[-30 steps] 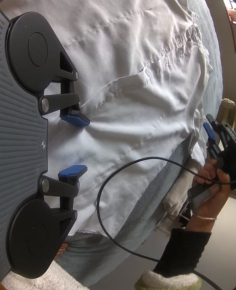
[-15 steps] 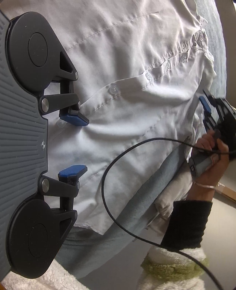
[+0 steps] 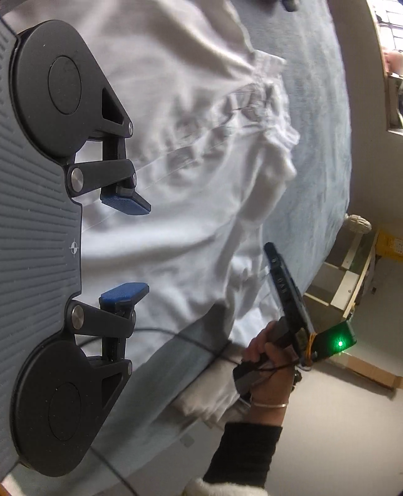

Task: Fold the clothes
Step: 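Lay the lifted shirt side down with the right gripper near the collar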

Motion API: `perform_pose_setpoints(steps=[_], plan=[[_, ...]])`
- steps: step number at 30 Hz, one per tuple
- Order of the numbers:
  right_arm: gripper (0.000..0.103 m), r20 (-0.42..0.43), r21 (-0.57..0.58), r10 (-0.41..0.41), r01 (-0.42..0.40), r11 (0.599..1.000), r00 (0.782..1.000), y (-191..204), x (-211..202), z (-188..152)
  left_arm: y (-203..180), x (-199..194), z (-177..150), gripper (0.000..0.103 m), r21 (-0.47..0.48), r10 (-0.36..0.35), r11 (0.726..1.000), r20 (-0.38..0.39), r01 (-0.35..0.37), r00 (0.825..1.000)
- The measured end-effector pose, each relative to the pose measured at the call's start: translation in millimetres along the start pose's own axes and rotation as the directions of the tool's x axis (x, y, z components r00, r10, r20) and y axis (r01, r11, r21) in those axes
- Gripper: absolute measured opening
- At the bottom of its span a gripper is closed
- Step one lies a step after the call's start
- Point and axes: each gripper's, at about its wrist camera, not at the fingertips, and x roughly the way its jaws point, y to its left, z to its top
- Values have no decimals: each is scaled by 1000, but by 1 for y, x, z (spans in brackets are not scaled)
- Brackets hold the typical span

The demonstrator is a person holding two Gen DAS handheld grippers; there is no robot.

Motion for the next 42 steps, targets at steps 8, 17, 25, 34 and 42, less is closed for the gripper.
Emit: perform_pose_setpoints(steps=[8, 17, 25, 34, 42], plan=[[37, -69, -133, 76, -85, 987, 995, 10, 25, 8, 26, 105, 71, 48, 164, 245, 955, 44, -249, 969], [26, -61, -164, 109, -118, 979, 992, 12, 32, 2, 47, 127, 64, 48, 101, 287, 952, 22, -287, 958], [0, 72, -59, -29, 34, 998, 997, 7, 17, -14, 46, 131, 65, 49, 83, 304, 949, 32, -305, 952], [0, 68, 189, -124, 109, 976, 990, -16, 20, -32, 47, 134, 65, 49, 74, 310, 947, 39, -312, 950], [3, 137, 454, -192, 111, 884, 972, -58, -14, -34, 48, 135, 65, 50, 68, 314, 946, 43, -317, 948]])
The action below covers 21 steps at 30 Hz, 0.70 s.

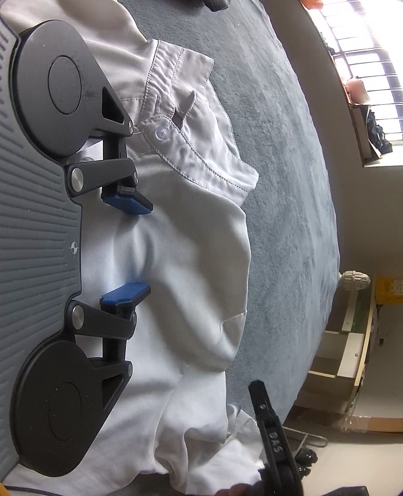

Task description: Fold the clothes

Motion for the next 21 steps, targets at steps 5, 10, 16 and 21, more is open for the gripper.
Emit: perform_pose_setpoints(steps=[5, 10, 16, 21], plan=[[6, 44, 283, 2, -14, 959, 999, -53, -56, -9, 3, -4, 1, 53, -24, 4, 1000, 13, -3, 1000], [43, 72, 488, -148, 94, 868, 986, -118, -109, -29, 7, -12, 2, 53, -64, 4, 998, 17, -3, 1000], [44, 11, 737, -245, 158, 657, 970, -209, -120, -45, 3, -21, 7, 53, -56, 1, 998, 15, 0, 1000], [44, 41, 844, -196, 72, 531, 980, -234, -123, -62, -7, -27, 10, 53, -42, -9, 999, 13, 9, 1000]])
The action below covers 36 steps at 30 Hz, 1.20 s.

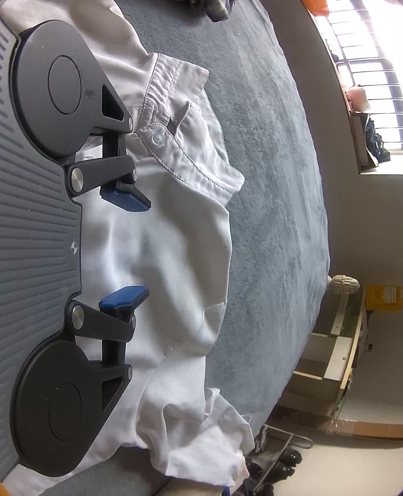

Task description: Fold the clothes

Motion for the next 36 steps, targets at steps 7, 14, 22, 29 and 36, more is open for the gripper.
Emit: perform_pose_setpoints(steps=[7, 14, 22, 29, 36], plan=[[44, -42, 8, 24, -24, 1000, 999, 6, -5, -5, -16, 3, -3, 53, 5, -11, 1000, -28, 11, 1000], [44, -92, -183, -89, 71, 981, 992, 42, 20, -9, -34, 9, -10, 53, 14, -14, 1000, -44, 14, 999], [3, -5, -398, -92, 83, 914, 996, 70, 14, -31, -43, 11, -17, 53, 29, 14, 999, -44, -13, 999], [2, 217, -478, 123, -5, 878, 968, 108, -59, -45, -45, 13, -19, 54, 40, 29, 999, -41, -27, 999], [2, 297, -521, 225, -40, 853, 928, 128, -90, -52, -46, 13, -21, 55, 48, 35, 998, -30, -34, 999]])
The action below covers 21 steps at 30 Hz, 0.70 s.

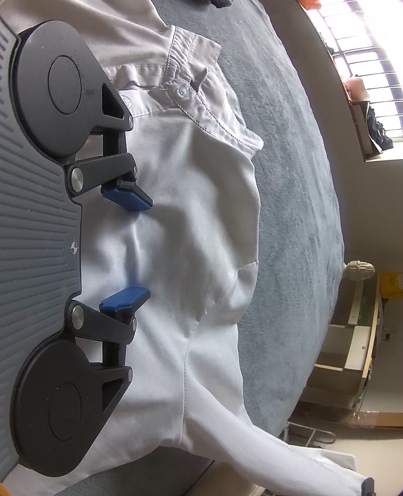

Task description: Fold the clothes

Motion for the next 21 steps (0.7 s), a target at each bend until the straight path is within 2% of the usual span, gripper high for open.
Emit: perform_pose_setpoints(steps=[4, 7, 11, 16, 19, 21], plan=[[2, -4, -3, 42, -42, 999, 999, 12, 2, -3, 2, -2, 2, 55, -10, -3, 1000, -1, 3, 1000], [2, -13, 9, 109, -109, 994, 994, 26, 0, -5, 9, -7, 5, 55, -40, -5, 999, -3, 4, 1000], [2, -59, 16, 251, -251, 968, 966, 58, -6, -8, 32, -31, 8, 55, -99, -11, 995, 6, 12, 1000], [2, -165, -12, 421, -429, 903, 892, 112, -20, -25, 73, -90, -3, 55, -157, 9, 987, -21, -13, 1000], [2, -265, -27, 512, -537, 843, 817, 146, -32, -46, 105, -135, -19, 55, -235, 9, 972, -59, -23, 998], [2, -332, -30, 556, -598, 801, 762, 168, -40, -64, 127, -167, -34, 55, -310, 11, 950, -66, -31, 998]])
